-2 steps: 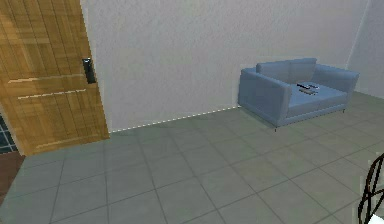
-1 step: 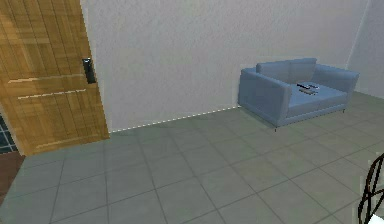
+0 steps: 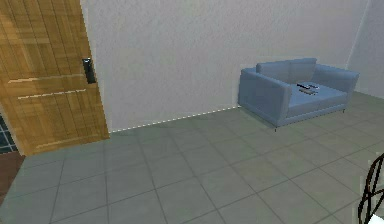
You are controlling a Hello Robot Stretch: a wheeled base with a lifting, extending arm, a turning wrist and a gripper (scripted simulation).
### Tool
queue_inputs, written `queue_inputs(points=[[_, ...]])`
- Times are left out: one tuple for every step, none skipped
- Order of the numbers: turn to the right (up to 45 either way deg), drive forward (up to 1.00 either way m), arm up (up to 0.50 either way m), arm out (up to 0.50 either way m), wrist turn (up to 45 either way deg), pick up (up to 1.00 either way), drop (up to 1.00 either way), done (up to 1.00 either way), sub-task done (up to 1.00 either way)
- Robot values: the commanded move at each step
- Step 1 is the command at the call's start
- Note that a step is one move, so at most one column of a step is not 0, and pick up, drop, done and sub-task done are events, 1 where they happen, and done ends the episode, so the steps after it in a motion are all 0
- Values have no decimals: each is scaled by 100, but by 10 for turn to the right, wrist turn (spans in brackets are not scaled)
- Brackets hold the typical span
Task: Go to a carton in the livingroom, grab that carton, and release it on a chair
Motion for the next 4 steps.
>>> queue_inputs(points=[[0,0,0,0,150,0,0,0,0],[0,0,-38,0,0,0,0,0,0],[0,0,-32,0,0,0,0,0,0],[0,0,0,0,0,0,100,0,0]])
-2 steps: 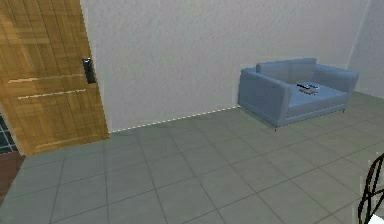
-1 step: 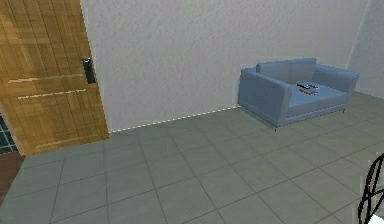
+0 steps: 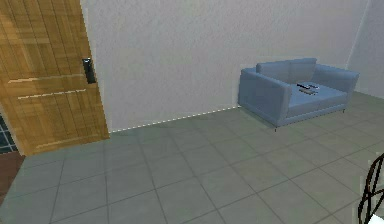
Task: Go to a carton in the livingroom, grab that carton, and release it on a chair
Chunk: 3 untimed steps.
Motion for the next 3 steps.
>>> queue_inputs(points=[[0,0,10,0,0,0,0,0,0],[0,0,0,-8,0,0,0,0,0],[0,0,28,0,0,0,0,0,0]])
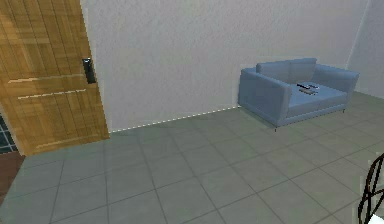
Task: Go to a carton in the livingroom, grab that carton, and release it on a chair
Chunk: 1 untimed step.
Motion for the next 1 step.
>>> queue_inputs(points=[[0,0,0,0,-450,0,0,0,0]])
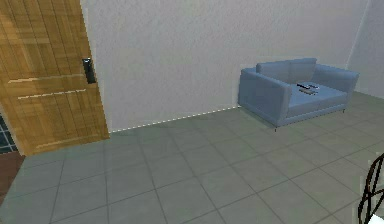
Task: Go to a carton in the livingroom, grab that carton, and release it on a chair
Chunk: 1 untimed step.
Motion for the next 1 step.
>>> queue_inputs(points=[[0,0,0,0,-450,0,0,0,0]])
